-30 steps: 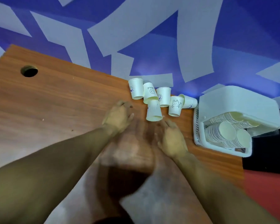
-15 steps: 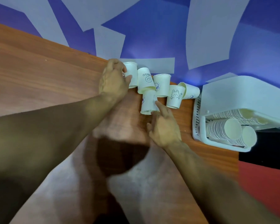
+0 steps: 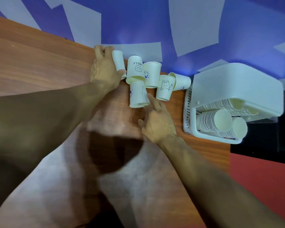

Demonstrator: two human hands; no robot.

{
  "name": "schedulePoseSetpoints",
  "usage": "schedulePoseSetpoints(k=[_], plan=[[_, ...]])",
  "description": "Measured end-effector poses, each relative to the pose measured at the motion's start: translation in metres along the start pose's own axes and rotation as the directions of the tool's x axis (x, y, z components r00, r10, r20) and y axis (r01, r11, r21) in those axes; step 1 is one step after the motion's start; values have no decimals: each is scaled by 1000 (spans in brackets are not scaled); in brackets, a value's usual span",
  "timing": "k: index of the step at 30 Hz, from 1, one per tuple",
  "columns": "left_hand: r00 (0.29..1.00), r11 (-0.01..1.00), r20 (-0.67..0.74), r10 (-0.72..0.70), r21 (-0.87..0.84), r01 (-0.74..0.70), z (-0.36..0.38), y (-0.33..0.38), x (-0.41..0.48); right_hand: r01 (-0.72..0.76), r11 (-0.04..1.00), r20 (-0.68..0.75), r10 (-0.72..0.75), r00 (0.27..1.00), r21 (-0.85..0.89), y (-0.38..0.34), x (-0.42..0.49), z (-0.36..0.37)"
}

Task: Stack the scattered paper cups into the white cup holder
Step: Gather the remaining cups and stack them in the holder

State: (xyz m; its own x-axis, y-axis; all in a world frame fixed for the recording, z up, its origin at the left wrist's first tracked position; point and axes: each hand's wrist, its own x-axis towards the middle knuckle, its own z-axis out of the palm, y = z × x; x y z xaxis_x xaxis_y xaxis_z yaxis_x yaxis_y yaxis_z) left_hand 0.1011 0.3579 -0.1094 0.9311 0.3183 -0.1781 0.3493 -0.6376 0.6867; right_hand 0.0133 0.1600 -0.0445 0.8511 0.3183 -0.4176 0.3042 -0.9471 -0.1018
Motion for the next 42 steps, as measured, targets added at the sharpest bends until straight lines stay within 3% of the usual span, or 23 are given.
schedulePoseSetpoints(k=[5, 11, 18, 24, 32, 35, 38, 42], plan=[[1000, 1000, -9, -3, -9, 3, -8, -5, -6, -1, 999, -22, 2, 1000, 52, -7, 7, 7], [999, 995, -2, -37, -94, 37, -10, -16, -20, -42, 985, -244, 82, 966, 166, -18, 4, 2], [1000, 999, 0, 20, -49, -20, -27, -21, -35, -110, 975, -283, 163, 945, 195, -20, -11, -20], [1000, 999, -8, 28, 22, -27, -41, -22, -59, -87, 905, -310, 231, 922, 417, -31, -27, -19], [976, 975, -135, 168, 172, -144, -64, 0, -107, -19, 963, -491, 153, 858, 268, -24, -51, -18], [941, 940, -182, 286, 244, -239, -73, 16, -129, 9, 941, -547, 188, 816, 337, -19, -59, -25], [926, 902, -178, 334, 346, -259, -81, 38, -154, 125, 985, -659, -14, 752, 122, -11, -78, -31], [902, 844, -170, 397, 455, -285, -79, 70, -196, 222, 975, -711, -157, 686, -1, 12, -105, -38]])
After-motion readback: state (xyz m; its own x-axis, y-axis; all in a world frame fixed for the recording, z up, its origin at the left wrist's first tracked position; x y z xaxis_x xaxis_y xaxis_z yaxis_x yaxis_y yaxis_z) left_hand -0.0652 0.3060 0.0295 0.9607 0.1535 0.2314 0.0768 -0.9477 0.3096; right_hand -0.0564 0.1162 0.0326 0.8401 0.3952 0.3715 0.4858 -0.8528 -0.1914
